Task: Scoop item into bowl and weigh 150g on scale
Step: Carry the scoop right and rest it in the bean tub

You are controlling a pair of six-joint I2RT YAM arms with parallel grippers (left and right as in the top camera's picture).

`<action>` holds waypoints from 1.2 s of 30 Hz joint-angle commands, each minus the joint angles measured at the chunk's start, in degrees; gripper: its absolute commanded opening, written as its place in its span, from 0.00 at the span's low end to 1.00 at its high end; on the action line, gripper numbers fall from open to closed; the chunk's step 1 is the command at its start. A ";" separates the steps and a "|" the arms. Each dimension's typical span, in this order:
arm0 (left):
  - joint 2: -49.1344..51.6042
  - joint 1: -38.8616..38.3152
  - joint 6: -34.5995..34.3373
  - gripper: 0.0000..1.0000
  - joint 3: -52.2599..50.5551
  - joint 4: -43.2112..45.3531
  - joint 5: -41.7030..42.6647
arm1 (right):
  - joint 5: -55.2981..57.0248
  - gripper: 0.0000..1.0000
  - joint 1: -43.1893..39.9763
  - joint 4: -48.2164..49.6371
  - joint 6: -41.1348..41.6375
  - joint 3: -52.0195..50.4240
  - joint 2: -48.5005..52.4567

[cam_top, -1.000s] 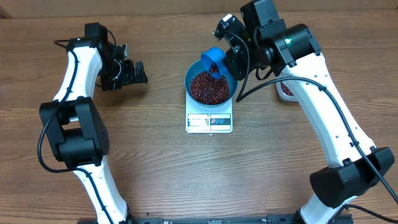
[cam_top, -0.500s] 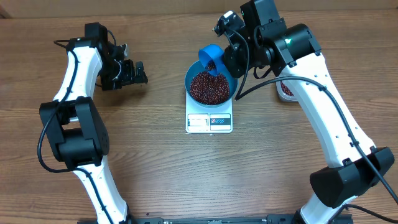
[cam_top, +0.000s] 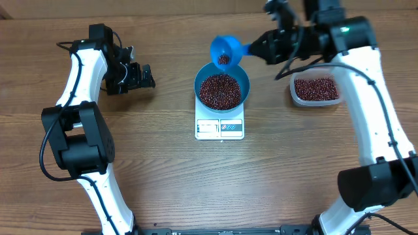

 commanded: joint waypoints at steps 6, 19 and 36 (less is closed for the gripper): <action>0.48 -0.37 0.90 1.00 0.44 0.04 -0.11 | -13.20 0.04 -10.73 -1.64 2.21 1.64 -2.19; 0.48 -0.39 0.92 1.00 0.44 0.24 -0.13 | -4.83 0.04 -26.60 -8.15 2.16 1.57 -2.19; 0.48 -0.39 0.92 1.00 0.44 0.24 -0.13 | 17.18 0.04 -30.16 -19.39 2.21 -0.35 -2.05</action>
